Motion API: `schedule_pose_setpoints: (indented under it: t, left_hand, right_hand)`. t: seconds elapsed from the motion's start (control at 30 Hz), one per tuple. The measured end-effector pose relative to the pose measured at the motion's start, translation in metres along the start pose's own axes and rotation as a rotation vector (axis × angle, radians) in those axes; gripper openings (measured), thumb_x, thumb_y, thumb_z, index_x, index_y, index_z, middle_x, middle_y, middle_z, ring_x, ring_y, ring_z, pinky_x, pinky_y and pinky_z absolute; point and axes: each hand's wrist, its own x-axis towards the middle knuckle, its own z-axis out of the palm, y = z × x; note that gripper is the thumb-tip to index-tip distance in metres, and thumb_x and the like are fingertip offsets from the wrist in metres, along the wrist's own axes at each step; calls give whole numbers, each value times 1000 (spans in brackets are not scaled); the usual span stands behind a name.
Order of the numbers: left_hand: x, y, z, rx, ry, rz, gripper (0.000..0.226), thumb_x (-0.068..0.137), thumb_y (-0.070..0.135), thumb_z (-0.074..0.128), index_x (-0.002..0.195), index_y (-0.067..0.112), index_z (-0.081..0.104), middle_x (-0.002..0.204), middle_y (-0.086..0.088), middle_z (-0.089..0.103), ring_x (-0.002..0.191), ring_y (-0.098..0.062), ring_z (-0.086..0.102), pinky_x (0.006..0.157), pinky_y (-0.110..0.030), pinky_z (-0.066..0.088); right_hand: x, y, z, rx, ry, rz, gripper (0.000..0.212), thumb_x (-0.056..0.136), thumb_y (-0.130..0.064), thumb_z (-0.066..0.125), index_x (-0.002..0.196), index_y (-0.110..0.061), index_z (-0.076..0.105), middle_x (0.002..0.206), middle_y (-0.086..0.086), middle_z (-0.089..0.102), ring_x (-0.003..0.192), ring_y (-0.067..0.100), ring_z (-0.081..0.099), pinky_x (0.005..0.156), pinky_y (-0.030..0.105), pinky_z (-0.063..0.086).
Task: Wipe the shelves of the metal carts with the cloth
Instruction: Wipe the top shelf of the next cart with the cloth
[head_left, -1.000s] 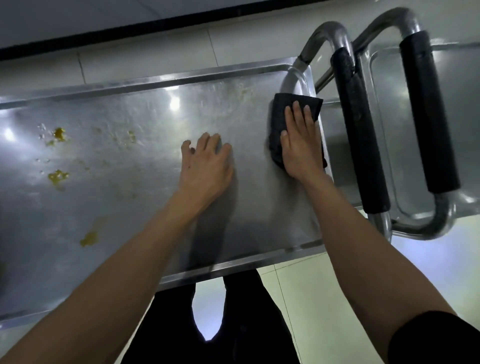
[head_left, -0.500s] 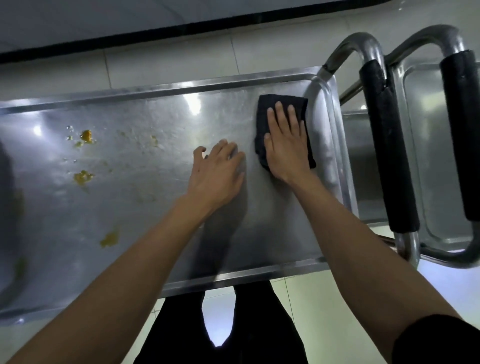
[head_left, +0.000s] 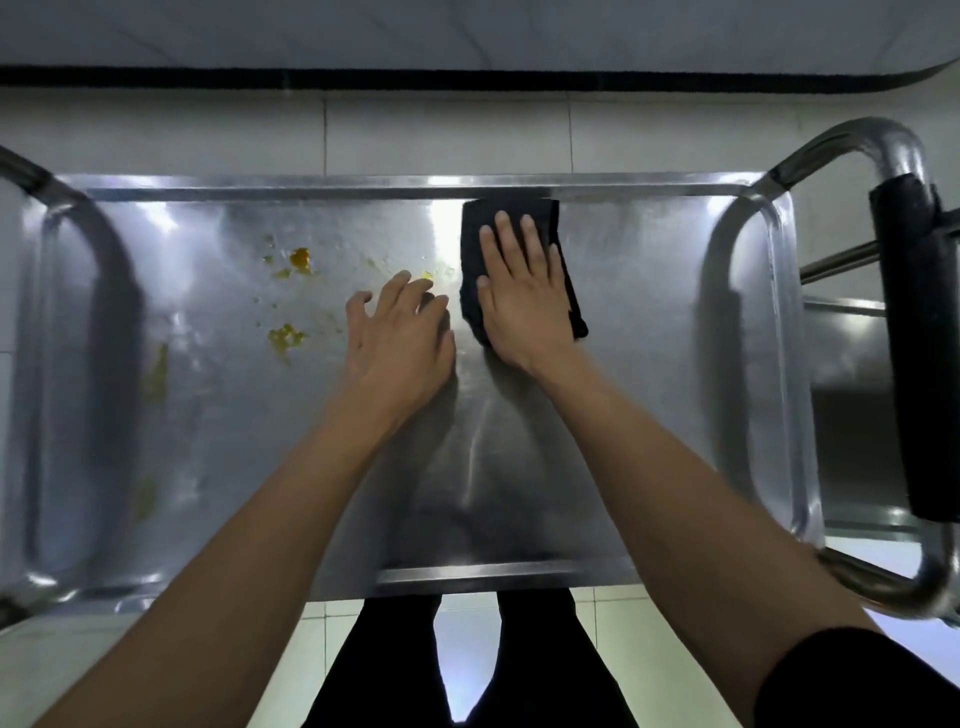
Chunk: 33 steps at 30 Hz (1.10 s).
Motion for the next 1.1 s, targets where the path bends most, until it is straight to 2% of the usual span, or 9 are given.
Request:
schedule_pose_setpoints:
  t: [0.13, 0.37, 0.67, 0.8, 0.9, 1.03, 1.1]
  left_hand:
    - [2, -27, -2, -22, 30, -4, 39, 97, 34, 49, 129, 17, 62, 148, -4, 51, 147, -23, 32, 110, -55, 24]
    - [16, -16, 0, 1, 45, 64, 39, 97, 36, 49, 128, 18, 64, 145, -5, 54, 145, -25, 35, 110, -55, 26]
    - [34, 78, 12, -6, 58, 153, 32, 98, 33, 47, 120, 20, 66, 141, -1, 56, 143, -22, 38, 107, -51, 27]
    - [42, 129, 18, 20, 58, 241, 28, 96, 31, 49, 111, 19, 69, 132, -1, 60, 130, -21, 49, 101, -48, 31]
    - [40, 154, 25, 65, -10, 209, 29, 94, 32, 46, 104, 19, 70, 124, 1, 58, 122, -20, 50, 97, -45, 31]
    - [35, 165, 29, 143, -25, 194, 30, 93, 30, 44, 105, 17, 67, 122, 0, 55, 124, -22, 47, 91, -44, 33]
    - [34, 168, 30, 152, -38, 200, 33, 95, 30, 42, 111, 17, 67, 128, 0, 53, 130, -23, 44, 91, -44, 33]
  right_hand:
    - [14, -29, 3, -2, 4, -16, 58, 105, -34, 23, 160, -17, 12, 168, 1, 3, 154, 24, -5, 124, 51, 6]
    - [17, -12, -3, 0, 19, -59, 57, 106, -31, 25, 160, -18, 12, 168, 0, 3, 154, 21, -4, 124, 48, 4]
    - [12, 103, -35, 33, 40, 80, 56, 107, -30, 23, 160, -19, 9, 168, -2, -1, 154, 20, -6, 124, 47, 6]
    - [7, 160, -44, 42, 67, 132, 56, 107, -31, 21, 160, -18, 8, 168, -1, -2, 154, 20, -7, 124, 48, 7]
    - [0, 207, -52, 44, 94, 254, 58, 106, -32, 22, 160, -17, 8, 168, 1, 0, 154, 22, -5, 124, 49, 10]
    - [-10, 239, -56, -1, 118, 306, 60, 103, -35, 18, 160, -19, 10, 168, 0, 2, 154, 21, -2, 125, 47, 8]
    - [-13, 239, -54, 3, 131, 304, 61, 101, -36, 16, 160, -20, 11, 168, 0, 4, 154, 20, 0, 125, 47, 7]
